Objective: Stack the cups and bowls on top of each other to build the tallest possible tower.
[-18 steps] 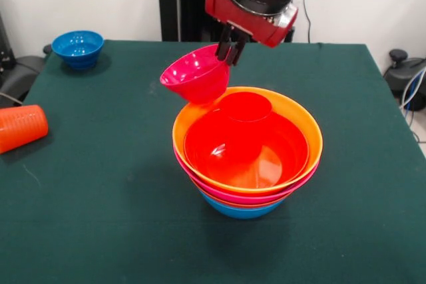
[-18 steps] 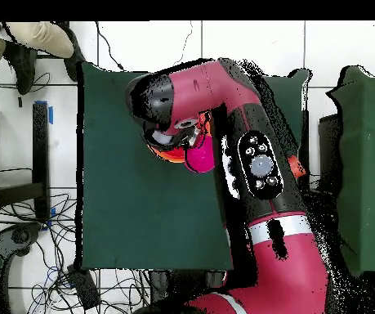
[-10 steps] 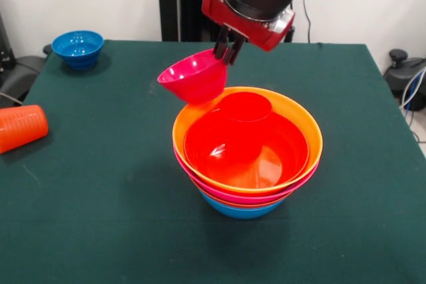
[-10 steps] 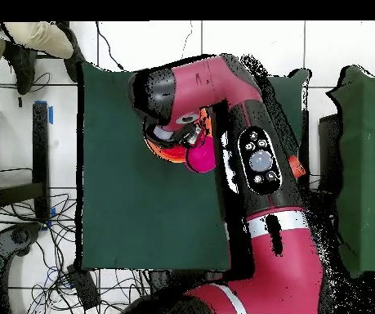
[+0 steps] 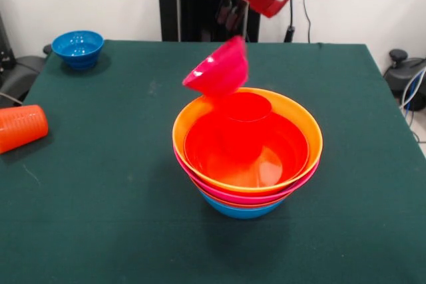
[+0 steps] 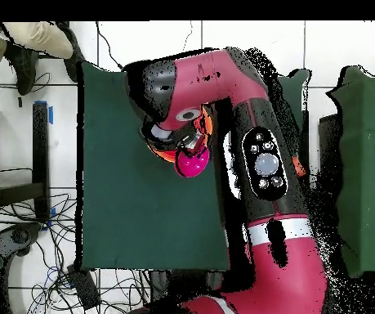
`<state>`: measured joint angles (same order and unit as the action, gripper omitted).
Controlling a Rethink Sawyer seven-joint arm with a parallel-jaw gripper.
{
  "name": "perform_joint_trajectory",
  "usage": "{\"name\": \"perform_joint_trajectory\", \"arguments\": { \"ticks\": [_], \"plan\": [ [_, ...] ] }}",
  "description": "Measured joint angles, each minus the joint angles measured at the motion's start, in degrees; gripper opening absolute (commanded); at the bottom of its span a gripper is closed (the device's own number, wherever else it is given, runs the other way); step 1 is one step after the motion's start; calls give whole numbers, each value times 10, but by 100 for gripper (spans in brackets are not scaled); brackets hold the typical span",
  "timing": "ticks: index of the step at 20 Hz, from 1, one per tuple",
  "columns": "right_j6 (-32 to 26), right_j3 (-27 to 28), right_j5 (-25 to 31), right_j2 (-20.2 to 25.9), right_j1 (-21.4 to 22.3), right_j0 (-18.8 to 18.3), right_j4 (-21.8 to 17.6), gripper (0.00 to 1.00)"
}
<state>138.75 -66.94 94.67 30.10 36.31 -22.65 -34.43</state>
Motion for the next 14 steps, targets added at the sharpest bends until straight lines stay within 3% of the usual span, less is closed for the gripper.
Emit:
{"name": "perform_joint_trajectory", "arguments": {
  "ticks": [7, 14],
  "plan": [
    [0, 8, 44, -8, 25, 1, 14, 0],
    [0, 29, 49, -11, 26, 6, 14, 0]
  ]
}}
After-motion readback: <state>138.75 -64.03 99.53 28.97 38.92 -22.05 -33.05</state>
